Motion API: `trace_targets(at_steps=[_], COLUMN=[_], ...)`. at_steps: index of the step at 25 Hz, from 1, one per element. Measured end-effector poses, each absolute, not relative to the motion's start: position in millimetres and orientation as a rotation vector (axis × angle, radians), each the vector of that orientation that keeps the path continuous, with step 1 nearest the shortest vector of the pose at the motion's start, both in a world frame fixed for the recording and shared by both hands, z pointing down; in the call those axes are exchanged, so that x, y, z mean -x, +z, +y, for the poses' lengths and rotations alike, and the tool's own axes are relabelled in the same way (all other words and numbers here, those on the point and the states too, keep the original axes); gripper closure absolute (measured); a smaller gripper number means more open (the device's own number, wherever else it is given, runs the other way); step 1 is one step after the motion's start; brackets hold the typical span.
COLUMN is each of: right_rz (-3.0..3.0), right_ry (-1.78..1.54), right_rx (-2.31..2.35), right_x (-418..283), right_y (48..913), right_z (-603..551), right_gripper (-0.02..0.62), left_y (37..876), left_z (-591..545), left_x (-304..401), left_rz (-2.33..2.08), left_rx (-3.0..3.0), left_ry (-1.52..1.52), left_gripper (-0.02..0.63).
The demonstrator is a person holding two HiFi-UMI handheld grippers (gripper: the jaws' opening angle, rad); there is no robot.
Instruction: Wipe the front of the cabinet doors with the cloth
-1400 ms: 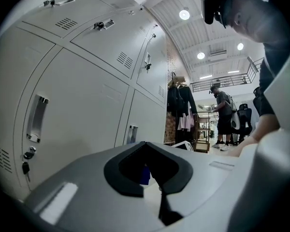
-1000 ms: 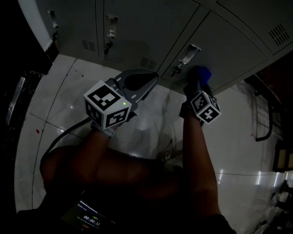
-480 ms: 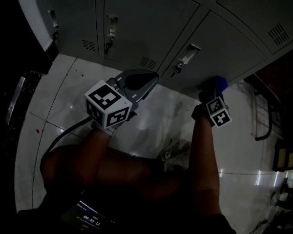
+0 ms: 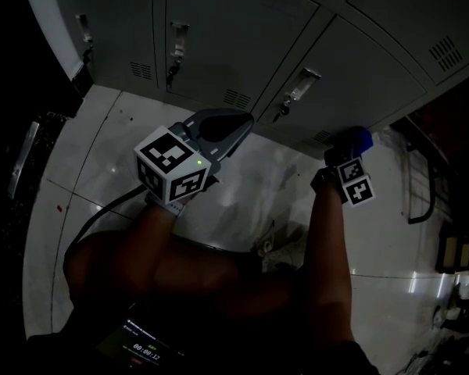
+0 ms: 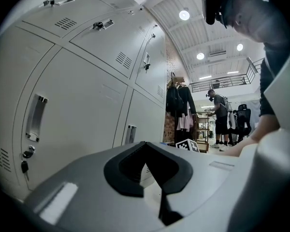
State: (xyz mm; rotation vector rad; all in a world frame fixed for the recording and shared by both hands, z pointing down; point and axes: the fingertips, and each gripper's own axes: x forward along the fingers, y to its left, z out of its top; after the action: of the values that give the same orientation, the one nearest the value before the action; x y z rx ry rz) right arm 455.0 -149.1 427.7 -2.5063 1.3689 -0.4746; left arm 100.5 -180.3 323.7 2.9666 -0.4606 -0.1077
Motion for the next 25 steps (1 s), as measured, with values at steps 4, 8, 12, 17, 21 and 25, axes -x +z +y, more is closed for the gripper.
trace_targets(at_steps=[4, 8, 12, 17, 21, 25], right_rz=[1.550, 1.845, 2.089, 2.328, 2.324, 2.302], right_ry=[-0.290, -0.119, -0.136, -0.228, -0.397, -0.455], right_rx=[2.547, 2.432, 2.278, 2.234, 2.256, 2.278], right_x=[-404, -321, -241, -188, -200, -219], right_y=[394, 358, 369, 427, 463, 481], right_z=[-171, -203, -222, -233, -240, -246], right_gripper=[0.489, 0.489, 0.489, 0.489, 0.489, 0.489], left_y=[324, 325, 326, 325, 328, 330], left_z=[-182, -182, -181, -179, -175, -174], left_x=[-100, -100, -100, -101, -103, -106], left_rz=[-0.469, -0.472, -0.472, -0.465, -0.451, -0.444], left_rx=[-2.965, -2.968, -2.964, -2.964, -2.957, -2.962], left_ry=[-0.107, -0.103, -0.100, -0.101, -0.091, -0.083], left_gripper=[0.604, 0.603, 0.603, 0.603, 0.603, 0.603])
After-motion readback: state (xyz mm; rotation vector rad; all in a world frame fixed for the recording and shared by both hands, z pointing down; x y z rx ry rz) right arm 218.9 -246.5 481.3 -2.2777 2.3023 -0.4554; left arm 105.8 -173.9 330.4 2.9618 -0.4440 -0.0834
